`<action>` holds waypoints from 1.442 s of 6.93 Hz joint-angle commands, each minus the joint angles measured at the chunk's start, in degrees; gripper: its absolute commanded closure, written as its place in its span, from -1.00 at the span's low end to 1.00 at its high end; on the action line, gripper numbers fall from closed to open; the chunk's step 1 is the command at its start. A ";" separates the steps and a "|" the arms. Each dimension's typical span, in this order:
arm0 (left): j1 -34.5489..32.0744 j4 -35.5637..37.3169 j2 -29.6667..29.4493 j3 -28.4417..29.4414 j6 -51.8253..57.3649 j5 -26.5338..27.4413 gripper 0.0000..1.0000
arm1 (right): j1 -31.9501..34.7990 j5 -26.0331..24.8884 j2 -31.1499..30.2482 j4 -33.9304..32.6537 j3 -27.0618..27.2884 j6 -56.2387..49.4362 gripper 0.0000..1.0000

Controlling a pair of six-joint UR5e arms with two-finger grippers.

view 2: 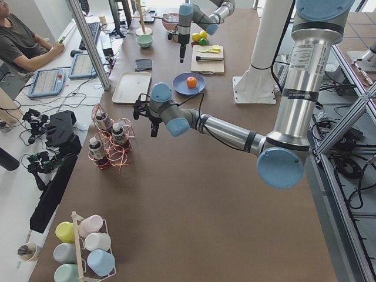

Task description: Pick orange to plate

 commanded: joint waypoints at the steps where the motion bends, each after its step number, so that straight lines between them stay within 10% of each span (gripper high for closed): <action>1: -8.29 1.38 10.15 0.19 16.33 -6.41 -0.91 | 15.85 10.43 -13.43 -0.24 2.18 -23.44 -1.00; 4: -17.09 14.05 14.60 1.07 32.36 -10.44 -0.91 | 34.47 13.96 -29.63 -0.51 -0.27 -57.99 -1.00; 6: -22.79 28.82 14.16 1.25 42.13 -10.11 -0.93 | 44.53 16.88 -30.99 0.19 -11.12 -76.19 -1.00; 10: -27.65 29.50 14.07 3.27 44.25 -7.47 -0.95 | 50.53 14.69 -32.30 -0.16 -12.58 -78.92 -1.00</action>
